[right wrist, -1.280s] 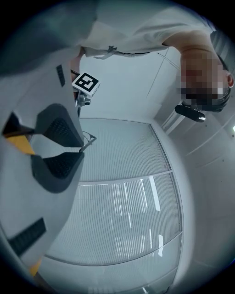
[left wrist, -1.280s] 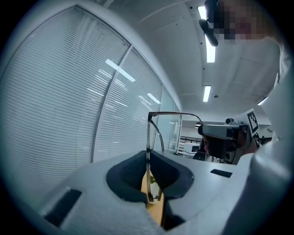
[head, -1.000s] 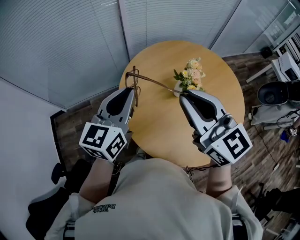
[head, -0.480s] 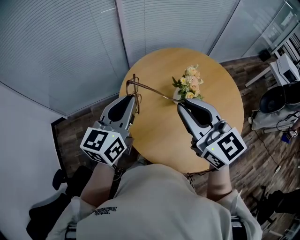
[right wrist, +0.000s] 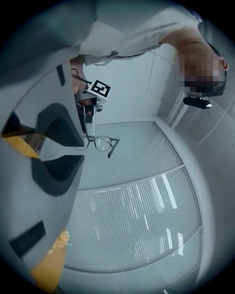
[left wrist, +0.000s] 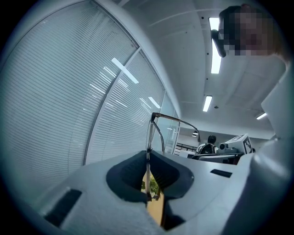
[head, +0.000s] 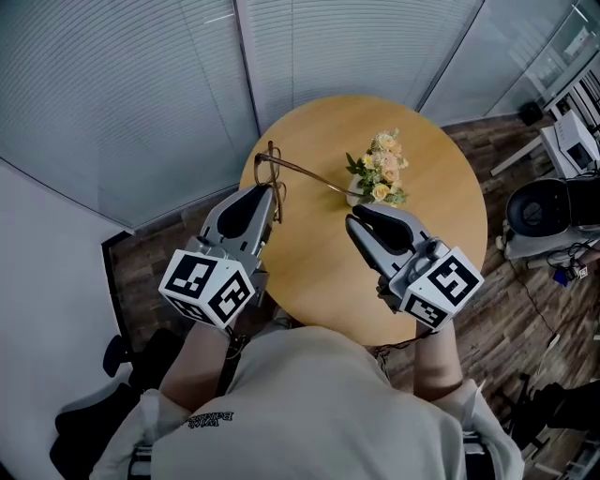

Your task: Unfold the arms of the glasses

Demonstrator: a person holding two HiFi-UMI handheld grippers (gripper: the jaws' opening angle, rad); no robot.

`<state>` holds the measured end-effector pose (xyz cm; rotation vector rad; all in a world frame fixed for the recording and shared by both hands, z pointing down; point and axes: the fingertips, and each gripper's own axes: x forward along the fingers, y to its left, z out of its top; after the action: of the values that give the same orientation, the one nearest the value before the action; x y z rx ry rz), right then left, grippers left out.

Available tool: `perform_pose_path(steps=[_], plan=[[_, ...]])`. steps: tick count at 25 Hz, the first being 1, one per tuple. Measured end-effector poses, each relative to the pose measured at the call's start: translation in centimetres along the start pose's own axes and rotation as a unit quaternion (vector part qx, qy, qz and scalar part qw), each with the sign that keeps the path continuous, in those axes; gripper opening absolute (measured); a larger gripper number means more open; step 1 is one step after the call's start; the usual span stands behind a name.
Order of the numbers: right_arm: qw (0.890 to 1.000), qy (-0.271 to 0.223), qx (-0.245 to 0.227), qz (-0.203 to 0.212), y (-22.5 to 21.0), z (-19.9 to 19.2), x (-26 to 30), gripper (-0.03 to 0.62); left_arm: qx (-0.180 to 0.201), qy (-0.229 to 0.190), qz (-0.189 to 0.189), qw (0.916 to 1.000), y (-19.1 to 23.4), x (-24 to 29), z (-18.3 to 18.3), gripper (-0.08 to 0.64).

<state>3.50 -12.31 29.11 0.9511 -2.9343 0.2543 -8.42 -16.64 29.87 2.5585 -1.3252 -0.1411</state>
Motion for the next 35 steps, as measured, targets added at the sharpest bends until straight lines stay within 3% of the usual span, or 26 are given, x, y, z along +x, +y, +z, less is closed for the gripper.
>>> perform_pose_path(steps=[4,8,13,21,35], plan=[[0.998,-0.028,0.042,0.028,2.3,0.4,2.2,0.044,0.030,-0.001,0.000,0.9996,-1.0,0.2,0.5,0.040],[0.996,-0.072,0.049,0.018,2.4,1.9,3.6,0.044,0.029,-0.005,-0.014,0.9995,-2.5,0.7,0.6,0.040],[0.992,-0.108,0.062,0.034,2.5,4.0,4.6,0.044,0.035,-0.001,-0.022,0.9992,-3.3,1.0,0.1,0.040],[0.986,-0.133,0.095,0.035,2.5,4.8,5.6,0.046,0.049,0.009,-0.025,0.9985,-3.9,0.9,-0.7,0.040],[0.989,-0.116,0.088,0.006,1.4,3.9,4.8,0.044,0.048,0.013,-0.014,0.9987,-3.1,1.2,-0.8,0.040]])
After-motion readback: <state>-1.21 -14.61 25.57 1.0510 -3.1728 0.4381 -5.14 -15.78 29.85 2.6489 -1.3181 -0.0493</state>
